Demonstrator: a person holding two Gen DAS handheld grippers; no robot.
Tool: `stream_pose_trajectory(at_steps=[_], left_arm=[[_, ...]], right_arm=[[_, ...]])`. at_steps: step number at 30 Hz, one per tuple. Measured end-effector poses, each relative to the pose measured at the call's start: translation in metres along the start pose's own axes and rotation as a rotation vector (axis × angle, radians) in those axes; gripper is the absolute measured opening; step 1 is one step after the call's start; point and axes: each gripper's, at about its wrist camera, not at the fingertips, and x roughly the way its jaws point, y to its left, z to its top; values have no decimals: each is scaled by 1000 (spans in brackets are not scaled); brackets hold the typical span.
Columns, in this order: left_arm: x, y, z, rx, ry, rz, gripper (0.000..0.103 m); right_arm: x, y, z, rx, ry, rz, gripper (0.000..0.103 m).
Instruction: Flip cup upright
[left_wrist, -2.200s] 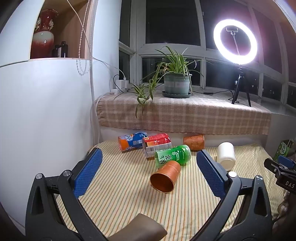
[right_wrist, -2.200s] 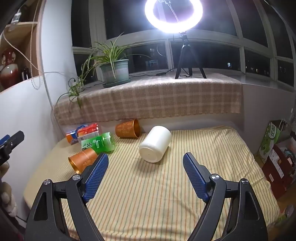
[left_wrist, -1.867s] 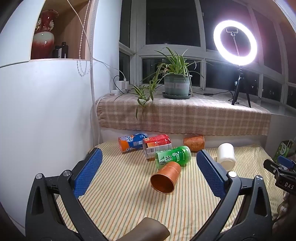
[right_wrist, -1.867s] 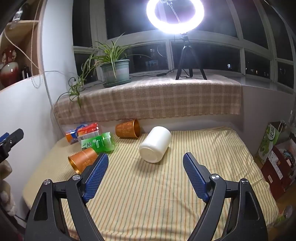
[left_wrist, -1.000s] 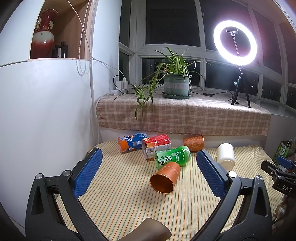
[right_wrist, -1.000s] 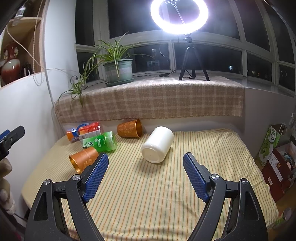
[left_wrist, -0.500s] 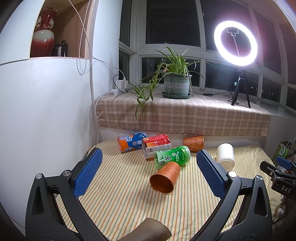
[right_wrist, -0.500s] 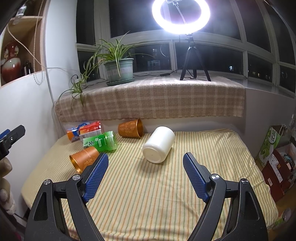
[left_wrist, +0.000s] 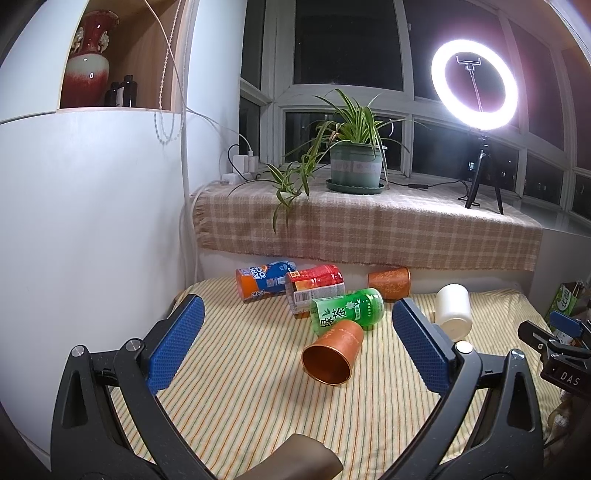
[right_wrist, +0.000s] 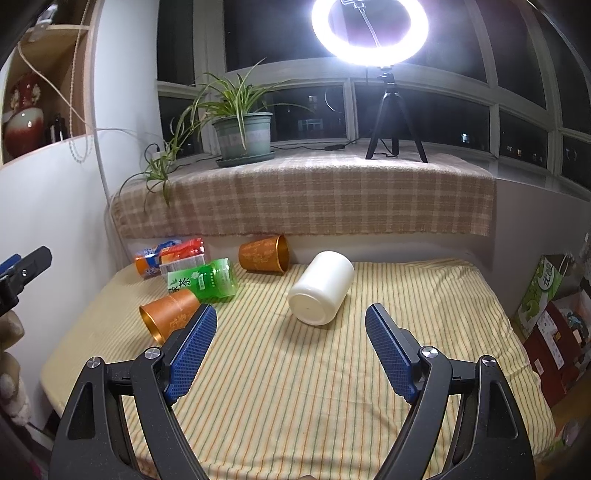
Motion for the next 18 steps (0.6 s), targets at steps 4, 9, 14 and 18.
stream_pose_trajectory(at_steps=[4, 9, 14, 18], left_arm=[[4, 1, -2, -2, 4, 3, 103], [10, 2, -4, -2, 11, 4, 103], [13, 3, -5, -4, 17, 7, 103], [18, 6, -5, -9, 23, 11, 103]], right_arm=[[2, 2, 0, -8, -1, 5, 83], [6, 5, 1, -16, -1, 11, 83], [12, 8, 3, -29, 0, 22, 83], [18, 12, 5, -46, -5, 45, 83]])
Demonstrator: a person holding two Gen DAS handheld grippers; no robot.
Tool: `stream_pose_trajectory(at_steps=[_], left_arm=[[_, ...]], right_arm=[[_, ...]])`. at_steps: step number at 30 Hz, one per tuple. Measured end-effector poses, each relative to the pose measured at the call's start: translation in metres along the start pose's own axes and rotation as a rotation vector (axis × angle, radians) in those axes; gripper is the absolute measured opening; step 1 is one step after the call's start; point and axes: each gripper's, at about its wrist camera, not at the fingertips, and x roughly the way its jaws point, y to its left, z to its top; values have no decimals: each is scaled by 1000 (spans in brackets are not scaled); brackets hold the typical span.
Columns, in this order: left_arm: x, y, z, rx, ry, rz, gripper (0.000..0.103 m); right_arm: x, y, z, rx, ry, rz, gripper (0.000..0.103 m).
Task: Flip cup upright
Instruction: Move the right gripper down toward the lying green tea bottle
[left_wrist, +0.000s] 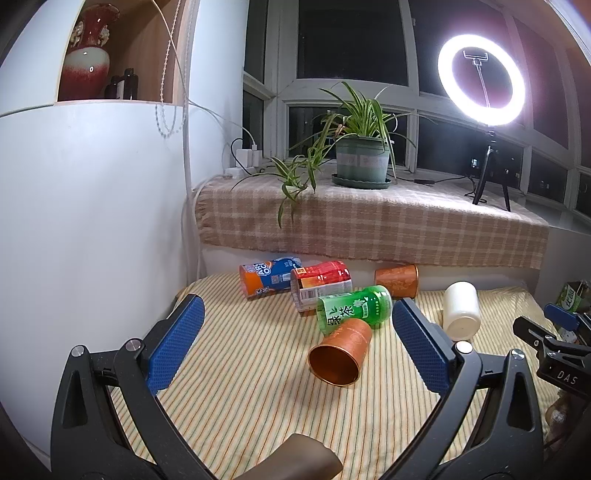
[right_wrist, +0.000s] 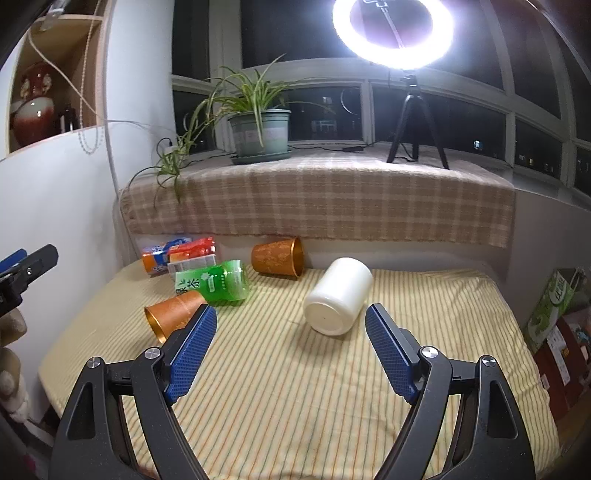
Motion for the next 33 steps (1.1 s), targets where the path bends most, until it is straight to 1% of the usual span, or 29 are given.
stream_pose_trajectory(at_steps=[5, 11, 18, 21, 24, 28, 29, 31, 32, 33], left_arm=[[7, 2, -2, -2, 14, 1, 103], [17, 11, -7, -3, 41, 13, 103], [27, 27, -20, 9, 85, 45, 103], [30, 37, -29, 8, 109, 69, 103], [31, 47, -37, 4, 131, 87, 103], [32, 57, -49, 3, 159, 105, 103], [32, 59, -52, 3, 168, 108, 103], [34, 63, -57, 2, 187, 115, 103], [35, 64, -58, 1, 193, 119, 103], [36, 66, -60, -1, 200, 124, 103]], right_arm=[[10, 5, 3, -45, 1, 39, 83], [31, 7, 11, -96, 26, 87, 83], [66, 18, 25, -228, 63, 163, 83], [88, 30, 34, -319, 112, 215, 83], [109, 47, 40, -449, 171, 269, 82], [129, 67, 43, -629, 198, 300, 82], [134, 69, 44, -650, 211, 314, 82], [149, 75, 45, -705, 249, 342, 76], [156, 79, 46, -734, 270, 352, 70], [163, 82, 46, -761, 287, 361, 67]])
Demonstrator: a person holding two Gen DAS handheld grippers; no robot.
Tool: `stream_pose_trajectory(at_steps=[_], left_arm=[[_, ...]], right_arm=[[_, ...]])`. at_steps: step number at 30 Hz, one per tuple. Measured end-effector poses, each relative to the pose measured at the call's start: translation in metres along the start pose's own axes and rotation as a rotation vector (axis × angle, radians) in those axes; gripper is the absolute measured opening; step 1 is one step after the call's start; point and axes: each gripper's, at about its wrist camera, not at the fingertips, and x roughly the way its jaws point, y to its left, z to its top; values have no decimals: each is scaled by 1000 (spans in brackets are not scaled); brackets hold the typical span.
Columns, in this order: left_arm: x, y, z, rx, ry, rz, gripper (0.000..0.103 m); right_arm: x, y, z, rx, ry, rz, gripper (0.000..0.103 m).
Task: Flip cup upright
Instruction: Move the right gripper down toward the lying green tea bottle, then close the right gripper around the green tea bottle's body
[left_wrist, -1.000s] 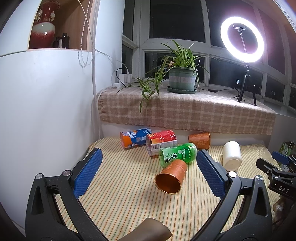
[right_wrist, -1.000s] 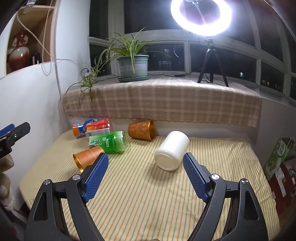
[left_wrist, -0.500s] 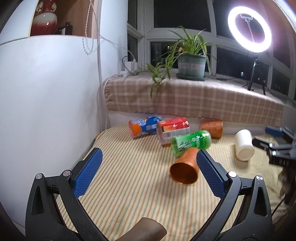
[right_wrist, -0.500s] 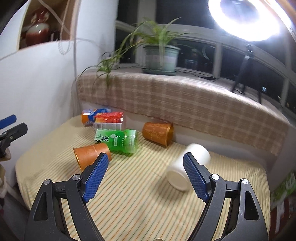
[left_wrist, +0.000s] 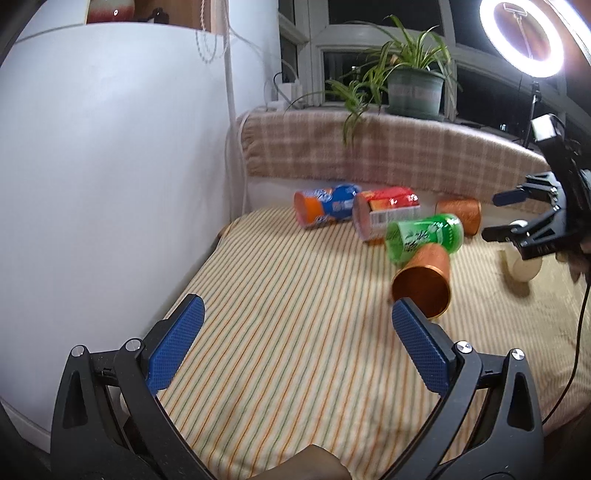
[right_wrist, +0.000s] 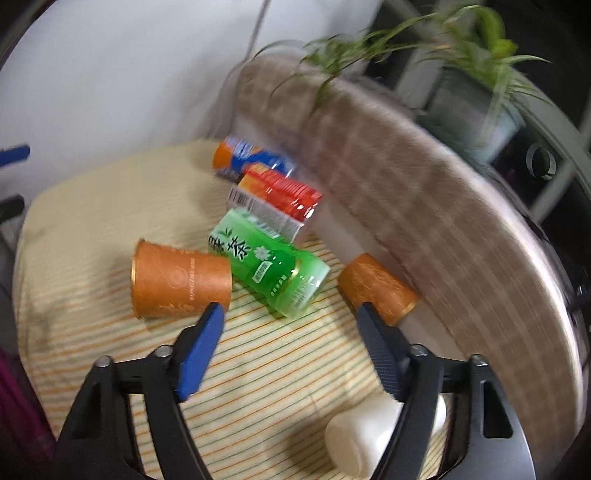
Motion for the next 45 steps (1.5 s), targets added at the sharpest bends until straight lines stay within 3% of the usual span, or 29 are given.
stream_pose_trajectory(at_steps=[8, 16, 22, 36, 45], left_arm=[[13, 15, 1, -45, 23, 29, 103], [19, 29, 5, -67, 25, 70, 103], [25, 40, 5, -94, 38, 97, 103], [27, 44, 2, -113, 59, 111, 103], [29, 42, 2, -110, 56, 112, 103]], right_arm=[[49, 0, 26, -204, 139, 104, 65], [93, 0, 47, -405, 280, 135, 62], [114, 6, 50, -520, 362, 149, 65], [149, 34, 50, -663, 422, 149, 70], [140, 28, 43, -592, 397, 155, 69]])
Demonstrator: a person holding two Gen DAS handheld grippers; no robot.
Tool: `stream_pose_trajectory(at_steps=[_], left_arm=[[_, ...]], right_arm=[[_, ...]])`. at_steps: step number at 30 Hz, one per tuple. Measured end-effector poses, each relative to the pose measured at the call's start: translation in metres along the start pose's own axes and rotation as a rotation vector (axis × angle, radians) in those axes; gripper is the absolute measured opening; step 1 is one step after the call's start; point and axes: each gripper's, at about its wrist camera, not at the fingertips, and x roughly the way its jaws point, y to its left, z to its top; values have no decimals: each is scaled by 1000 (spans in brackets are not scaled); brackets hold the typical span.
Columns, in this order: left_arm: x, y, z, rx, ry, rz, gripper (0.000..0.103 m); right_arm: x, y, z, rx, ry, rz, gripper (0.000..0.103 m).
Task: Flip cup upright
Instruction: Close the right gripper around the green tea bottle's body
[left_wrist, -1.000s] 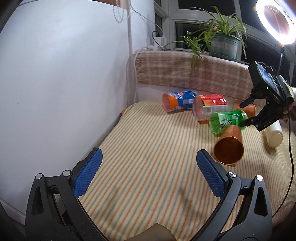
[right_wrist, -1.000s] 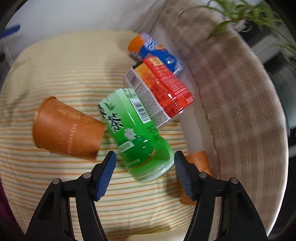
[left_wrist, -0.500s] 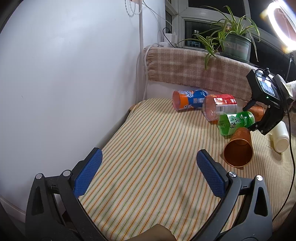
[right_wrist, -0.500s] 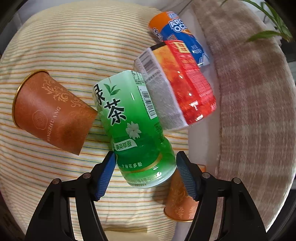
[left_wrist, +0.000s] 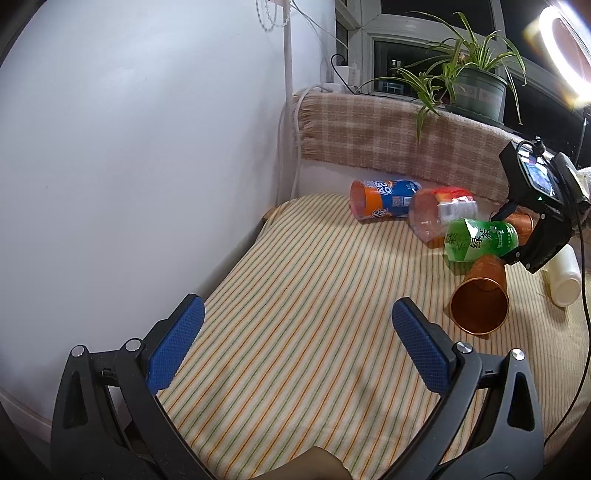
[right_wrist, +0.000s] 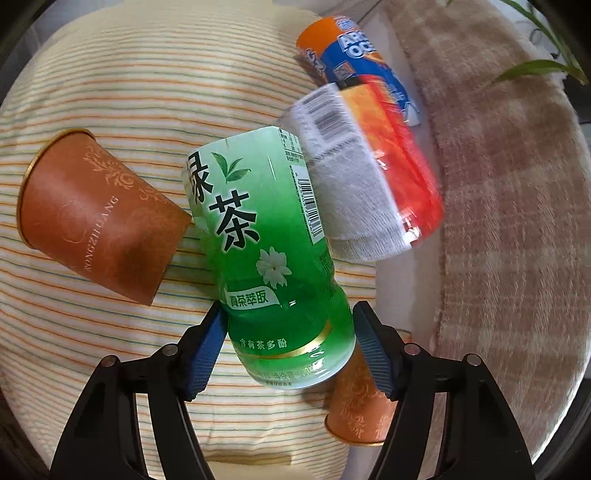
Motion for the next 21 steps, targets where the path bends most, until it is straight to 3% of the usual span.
stream_pose_trajectory(at_steps=[9, 14, 21], left_arm=[[-16, -6, -1, 9, -18, -21, 103], [-31, -11, -1, 21, -42, -34, 103], [-49, -20, -3, 37, -63, -66, 103]], right_arm=[[-30, 4, -26, 57, -17, -68, 68], [-59, 2, -47, 161, -84, -97, 68], [-107, 19, -90, 364, -224, -54, 69]])
